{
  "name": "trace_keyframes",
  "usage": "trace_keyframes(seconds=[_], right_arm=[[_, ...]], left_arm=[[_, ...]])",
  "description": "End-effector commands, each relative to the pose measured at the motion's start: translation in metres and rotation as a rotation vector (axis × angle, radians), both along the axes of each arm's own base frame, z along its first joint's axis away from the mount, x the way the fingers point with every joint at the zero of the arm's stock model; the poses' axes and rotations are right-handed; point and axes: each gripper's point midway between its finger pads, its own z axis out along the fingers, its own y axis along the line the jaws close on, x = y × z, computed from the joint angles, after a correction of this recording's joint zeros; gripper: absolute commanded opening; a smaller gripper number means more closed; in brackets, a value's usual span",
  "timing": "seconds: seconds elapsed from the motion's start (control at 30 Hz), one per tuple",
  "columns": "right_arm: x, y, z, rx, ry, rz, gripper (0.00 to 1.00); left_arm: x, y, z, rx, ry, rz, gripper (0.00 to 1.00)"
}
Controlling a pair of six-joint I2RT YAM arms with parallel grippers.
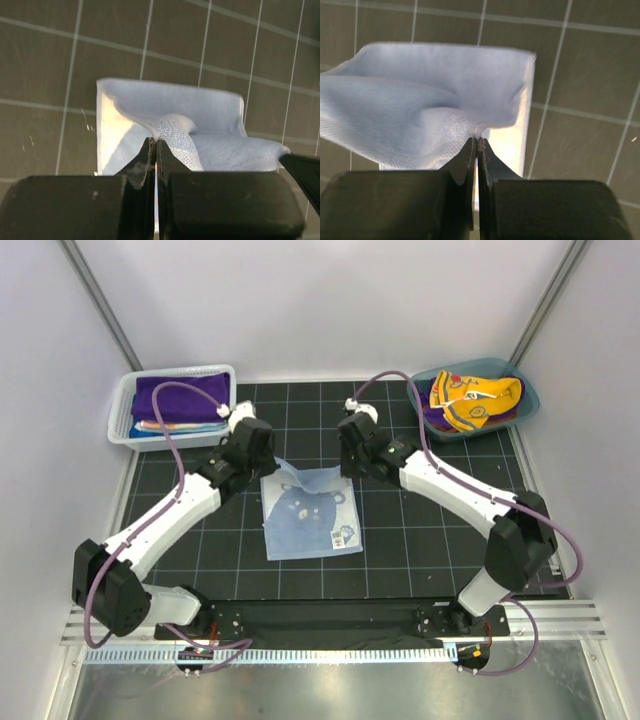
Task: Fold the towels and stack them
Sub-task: Fold the towel
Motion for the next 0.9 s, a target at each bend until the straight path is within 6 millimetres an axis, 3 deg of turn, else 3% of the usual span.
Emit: trace_keyframes(seconds=[0.0, 0.07, 0.1, 0.23, 0.3, 0.33, 0.47, 0.7, 0.77, 0.8, 0.87], right_arm=[[0.027, -0.009, 0.007, -0.006, 0.018, 0.024, 0.01], [0.048, -0.006, 0.024, 0.022, -0.011, 0.024, 0.01], [0.063, -0.005, 0.033, 0.025, -0.024, 0.027, 0.01], [0.097, -0.005, 0.055, 0.018, -0.066, 0.026, 0.01], [0.106, -0.007, 0.061, 0.013, -0.069, 0.024, 0.01], [0.116, -0.008, 0.069, 0.019, -0.086, 0.014, 0.01], [0.128, -0.012, 0.082, 0.025, -0.11, 0.003, 0.01], [0.119, -0.014, 0.098, 0.051, -0.12, 0.004, 0.01], [0.111, -0.017, 0.089, 0.049, -0.095, 0.002, 0.01], [0.106, -0.018, 0.095, 0.063, -0.103, 0.009, 0.01], [0.095, -0.022, 0.082, 0.064, -0.072, 0.009, 0.01]], left_arm=[[0.032, 0.015, 0.021, 0.014, -0.046, 0.038, 0.0], [0.046, 0.016, 0.02, 0.014, -0.039, 0.038, 0.0], [0.06, 0.018, 0.027, 0.01, -0.048, 0.05, 0.0], [0.084, 0.027, 0.045, 0.028, -0.072, 0.063, 0.0], [0.093, 0.03, 0.044, 0.037, -0.063, 0.061, 0.0], [0.099, 0.035, 0.052, 0.029, -0.078, 0.072, 0.0], [0.108, 0.043, 0.059, 0.024, -0.083, 0.078, 0.0], [0.1, 0.04, 0.064, -0.015, -0.064, 0.05, 0.0], [0.091, 0.039, 0.068, -0.039, -0.067, 0.04, 0.0], [0.084, 0.04, 0.057, -0.04, -0.042, 0.035, 0.0], [0.072, 0.036, 0.057, -0.073, -0.034, 0.014, 0.0]])
